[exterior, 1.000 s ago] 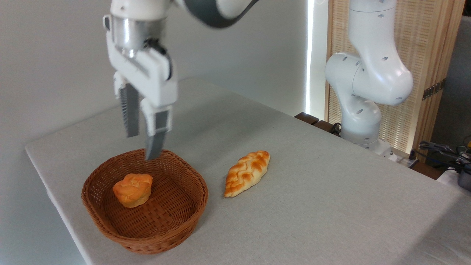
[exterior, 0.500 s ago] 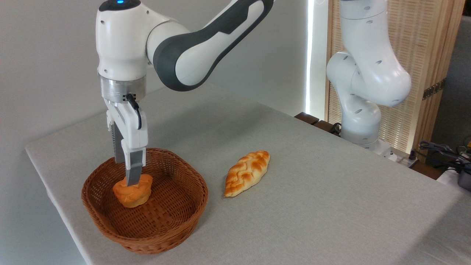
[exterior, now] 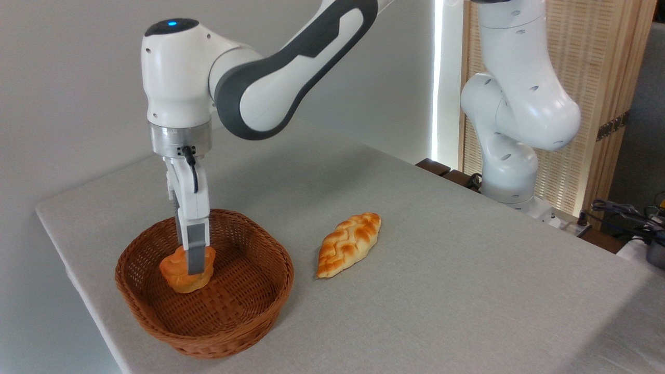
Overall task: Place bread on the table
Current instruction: 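Close the gripper on the round bun inside the basket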
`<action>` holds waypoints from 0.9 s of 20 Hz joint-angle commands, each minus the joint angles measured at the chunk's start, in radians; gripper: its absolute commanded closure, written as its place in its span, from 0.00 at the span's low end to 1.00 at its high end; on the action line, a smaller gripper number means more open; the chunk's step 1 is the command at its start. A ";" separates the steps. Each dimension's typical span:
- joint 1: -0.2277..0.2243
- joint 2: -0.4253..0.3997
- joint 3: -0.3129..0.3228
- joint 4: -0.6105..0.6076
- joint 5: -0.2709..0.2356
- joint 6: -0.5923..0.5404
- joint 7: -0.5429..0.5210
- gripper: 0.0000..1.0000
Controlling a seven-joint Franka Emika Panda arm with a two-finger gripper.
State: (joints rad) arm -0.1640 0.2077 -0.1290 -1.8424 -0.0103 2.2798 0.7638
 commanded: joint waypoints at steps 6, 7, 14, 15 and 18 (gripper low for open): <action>0.003 -0.001 -0.004 -0.026 0.013 0.052 0.020 0.74; 0.003 -0.001 -0.004 -0.026 0.013 0.052 0.023 0.78; 0.003 -0.002 -0.004 -0.026 0.064 0.049 0.057 0.78; 0.003 -0.004 -0.004 -0.026 0.067 0.049 0.055 0.78; 0.003 -0.004 -0.004 -0.026 0.067 0.047 0.054 0.78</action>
State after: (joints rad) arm -0.1632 0.2122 -0.1352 -1.8583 0.0407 2.3107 0.8040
